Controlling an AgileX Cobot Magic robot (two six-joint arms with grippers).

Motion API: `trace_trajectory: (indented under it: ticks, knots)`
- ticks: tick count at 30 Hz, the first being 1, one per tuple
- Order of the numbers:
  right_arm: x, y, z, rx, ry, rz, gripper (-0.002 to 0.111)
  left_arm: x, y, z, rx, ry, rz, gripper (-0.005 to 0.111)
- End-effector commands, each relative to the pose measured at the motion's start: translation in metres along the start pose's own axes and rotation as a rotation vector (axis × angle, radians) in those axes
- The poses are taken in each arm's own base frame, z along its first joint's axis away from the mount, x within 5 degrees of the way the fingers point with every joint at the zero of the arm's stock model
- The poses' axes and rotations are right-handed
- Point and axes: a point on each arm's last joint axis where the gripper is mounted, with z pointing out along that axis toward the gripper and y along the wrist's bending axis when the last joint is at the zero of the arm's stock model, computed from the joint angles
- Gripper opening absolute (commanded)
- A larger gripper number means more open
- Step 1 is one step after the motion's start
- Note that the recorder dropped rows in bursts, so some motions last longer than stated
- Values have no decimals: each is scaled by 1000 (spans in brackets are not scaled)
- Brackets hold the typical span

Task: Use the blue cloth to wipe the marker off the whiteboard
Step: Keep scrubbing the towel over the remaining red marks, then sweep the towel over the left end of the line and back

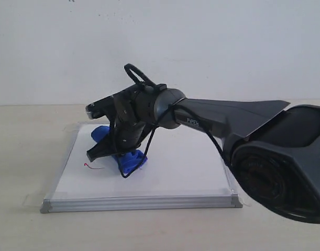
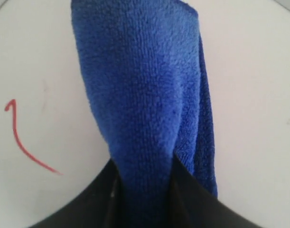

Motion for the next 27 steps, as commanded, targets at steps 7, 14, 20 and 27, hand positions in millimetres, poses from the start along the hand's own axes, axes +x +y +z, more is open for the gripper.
trace_trajectory:
  ticks: [7, 14, 20, 27]
  knots:
    - [3, 69, 9, -228, -78, -104, 0, -1, -1, 0, 9, -4, -15, 4]
    - [8, 13, 20, 0, -5, -65, 0, -1, -1, 0, 9, -4, -15, 4]
    - [2, 6, 20, 27, -64, 8, 0, -1, -1, 0, 9, -4, -15, 4]
    - [-2, 83, 14, -283, -186, -99, 0, -1, -1, 0, 9, -4, -15, 4]
